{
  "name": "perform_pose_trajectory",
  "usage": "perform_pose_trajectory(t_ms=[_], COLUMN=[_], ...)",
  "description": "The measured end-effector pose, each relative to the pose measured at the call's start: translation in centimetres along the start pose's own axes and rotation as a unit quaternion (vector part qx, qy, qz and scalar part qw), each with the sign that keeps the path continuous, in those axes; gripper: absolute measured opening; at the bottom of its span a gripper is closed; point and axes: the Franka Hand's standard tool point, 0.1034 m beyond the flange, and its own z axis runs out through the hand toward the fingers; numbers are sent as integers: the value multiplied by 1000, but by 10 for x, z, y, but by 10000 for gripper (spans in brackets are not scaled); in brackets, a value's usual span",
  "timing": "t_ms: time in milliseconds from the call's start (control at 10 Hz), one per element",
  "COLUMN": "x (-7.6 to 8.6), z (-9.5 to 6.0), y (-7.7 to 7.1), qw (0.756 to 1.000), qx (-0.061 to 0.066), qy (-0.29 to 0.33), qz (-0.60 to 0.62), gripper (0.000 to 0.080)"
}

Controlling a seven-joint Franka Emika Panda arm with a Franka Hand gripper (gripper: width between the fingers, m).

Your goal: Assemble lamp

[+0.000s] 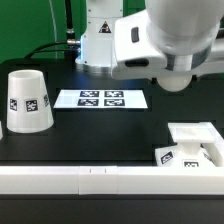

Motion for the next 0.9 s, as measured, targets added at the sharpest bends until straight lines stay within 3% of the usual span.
perform_pose_trajectory(t_ms=[100, 300, 400, 500, 900], x=[1, 15, 13, 15, -2], z=[2, -9, -9, -13, -63], y=[0, -3, -3, -2, -12], qw=[1000, 996, 992, 987, 963], qx=[0, 4, 4, -6, -2], qy=[-1, 89, 124, 161, 270], qz=[0, 1, 2, -2, -13], gripper=[573, 573, 573, 573, 573])
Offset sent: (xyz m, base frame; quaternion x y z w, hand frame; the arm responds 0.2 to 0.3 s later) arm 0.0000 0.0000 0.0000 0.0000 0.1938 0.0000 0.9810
